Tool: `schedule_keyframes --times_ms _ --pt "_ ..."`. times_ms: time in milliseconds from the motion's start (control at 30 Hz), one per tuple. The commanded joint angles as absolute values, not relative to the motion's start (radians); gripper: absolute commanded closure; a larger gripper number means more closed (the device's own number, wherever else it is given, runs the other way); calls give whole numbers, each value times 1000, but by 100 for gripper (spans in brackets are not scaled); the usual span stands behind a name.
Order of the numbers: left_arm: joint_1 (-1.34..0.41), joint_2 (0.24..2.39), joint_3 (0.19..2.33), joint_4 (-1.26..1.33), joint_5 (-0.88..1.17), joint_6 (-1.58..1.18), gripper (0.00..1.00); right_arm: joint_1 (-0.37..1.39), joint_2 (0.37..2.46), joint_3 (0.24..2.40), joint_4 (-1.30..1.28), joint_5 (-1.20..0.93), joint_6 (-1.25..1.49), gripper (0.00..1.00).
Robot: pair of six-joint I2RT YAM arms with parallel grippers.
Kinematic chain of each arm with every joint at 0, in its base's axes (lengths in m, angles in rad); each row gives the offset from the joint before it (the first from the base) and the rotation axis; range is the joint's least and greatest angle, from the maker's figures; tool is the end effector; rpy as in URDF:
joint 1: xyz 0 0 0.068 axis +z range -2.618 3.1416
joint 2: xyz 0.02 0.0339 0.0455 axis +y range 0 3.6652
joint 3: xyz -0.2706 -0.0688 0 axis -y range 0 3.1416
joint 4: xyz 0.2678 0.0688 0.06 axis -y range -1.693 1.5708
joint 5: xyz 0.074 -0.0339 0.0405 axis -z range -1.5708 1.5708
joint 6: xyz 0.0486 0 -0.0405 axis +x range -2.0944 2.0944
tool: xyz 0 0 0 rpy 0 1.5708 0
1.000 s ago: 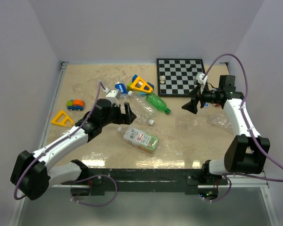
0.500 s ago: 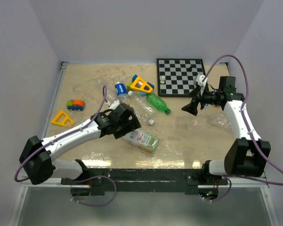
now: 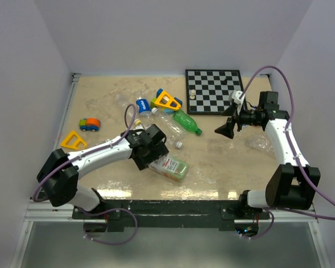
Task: Unscrew the bottle caps
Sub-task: Pick up the plastic bottle at the center of the board.
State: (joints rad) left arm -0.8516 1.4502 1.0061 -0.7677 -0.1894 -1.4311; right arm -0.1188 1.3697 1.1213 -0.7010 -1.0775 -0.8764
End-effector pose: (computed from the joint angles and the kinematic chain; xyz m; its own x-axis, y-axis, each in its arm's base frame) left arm 0.2031 -0.2180 0.2073 -0.7744 -0.5919 -0.2235 -0.5140 0.7945 -0.3234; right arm 0.2997 0.0073 0.2921 -0.1685 -0.3464 -0.9228 -0.9103 0.4138 0.0109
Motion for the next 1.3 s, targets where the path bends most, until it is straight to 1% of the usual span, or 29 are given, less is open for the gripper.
schedule_keyframes --times_ms 0,367,600,833,1000,1267 --pt "-856 1511 1032 -735 -176 -1450 0 -120 1356 1132 -733 -1129 -907 2" --pt "-856 1600 1025 -703 -129 -1419 0 -120 1364 1131 -753 -1141 -930 2" --pt "-856 1562 1141 -834 -192 -1368 0 -120 1373 1135 -779 -1157 -956 2" --pt "-861 1635 1253 -994 -178 -1327 0 -120 1378 1143 -808 -1166 -986 2" --pt "-887 1655 1256 -999 -150 -1353 0 -120 1381 1146 -824 -1170 -1006 2" --pt "-905 1721 1342 -1012 -144 -1377 0 -120 1388 1155 -874 -1186 -1054 2"
